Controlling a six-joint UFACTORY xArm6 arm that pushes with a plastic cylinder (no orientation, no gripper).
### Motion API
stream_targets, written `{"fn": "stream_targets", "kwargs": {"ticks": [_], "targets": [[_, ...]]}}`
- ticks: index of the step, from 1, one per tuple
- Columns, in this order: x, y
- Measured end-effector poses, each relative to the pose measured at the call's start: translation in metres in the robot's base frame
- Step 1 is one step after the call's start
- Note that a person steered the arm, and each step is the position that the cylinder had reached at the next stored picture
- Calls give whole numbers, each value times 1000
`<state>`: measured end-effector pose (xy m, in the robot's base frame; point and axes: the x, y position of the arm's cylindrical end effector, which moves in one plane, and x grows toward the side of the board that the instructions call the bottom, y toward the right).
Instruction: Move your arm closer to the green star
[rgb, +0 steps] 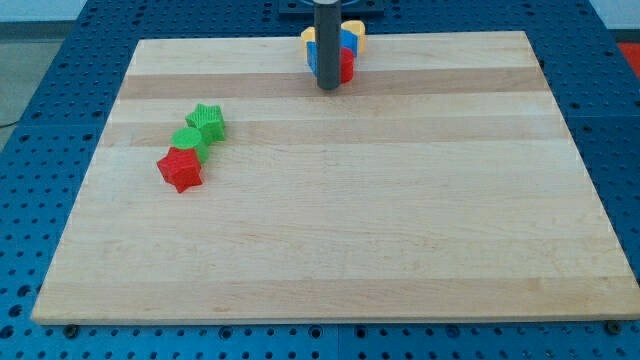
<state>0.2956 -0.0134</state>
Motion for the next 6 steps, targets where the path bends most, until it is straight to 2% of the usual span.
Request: {"fn": "stream_targets", "kwargs": {"ticks": [4, 6], "targets": [[0, -170], [3, -181]]}}
